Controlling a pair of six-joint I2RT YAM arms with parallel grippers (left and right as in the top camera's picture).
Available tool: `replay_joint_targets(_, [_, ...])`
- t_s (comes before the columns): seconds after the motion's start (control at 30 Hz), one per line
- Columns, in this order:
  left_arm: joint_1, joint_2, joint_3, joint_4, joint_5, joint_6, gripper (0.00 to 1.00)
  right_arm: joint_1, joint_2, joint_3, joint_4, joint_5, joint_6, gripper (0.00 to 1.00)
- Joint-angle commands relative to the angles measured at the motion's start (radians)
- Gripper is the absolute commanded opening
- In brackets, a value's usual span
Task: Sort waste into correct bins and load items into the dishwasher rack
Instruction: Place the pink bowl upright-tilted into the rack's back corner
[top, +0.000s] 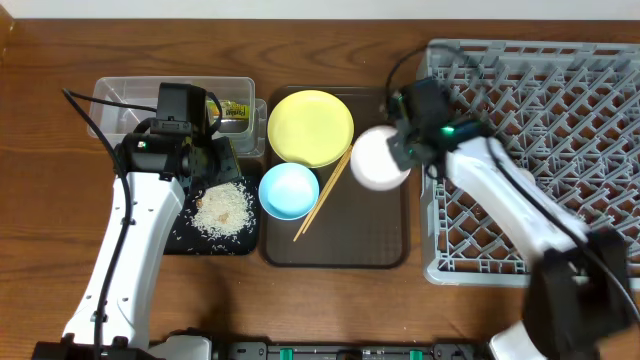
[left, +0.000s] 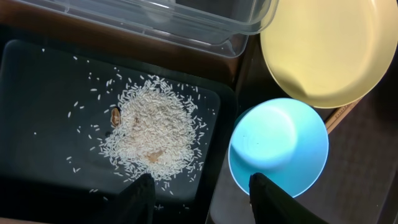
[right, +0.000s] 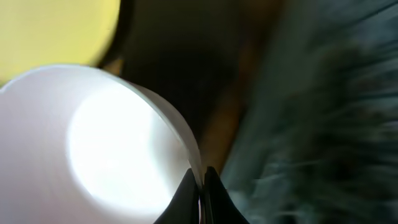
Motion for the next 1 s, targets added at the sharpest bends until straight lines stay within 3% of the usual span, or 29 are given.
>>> replay_joint_targets(0.0, [0.003, -0.008, 0.006, -0.006, -0.019, 0.002, 0.52, -0.018, -0.130, 0.011, 0.042, 0.129, 0.004, 0.01])
replay_joint_targets(0.3, [0.003, -0.008, 0.006, -0.006, -0.019, 0.003, 0.52, -0.082, -0.165, 0.011, 0.225, 0.457, -0.137, 0.01])
replay_joint_targets(0.47, [0.003, -0.008, 0.006, -0.005, -0.019, 0.002, 0.52, -0.120, -0.098, 0.011, 0.456, 0.747, -0.247, 0.01])
replay_joint_targets(0.67, [0.003, -0.008, 0.006, -0.006, -0.019, 0.002, 0.52, -0.159, 0.035, 0.011, 0.648, 0.860, -0.351, 0.01])
replay_joint_targets(0.97, [0.003, -0.008, 0.006, -0.006, -0.019, 0.002, 0.52, -0.164, 0.195, 0.011, 0.726, 0.874, -0.350, 0.01])
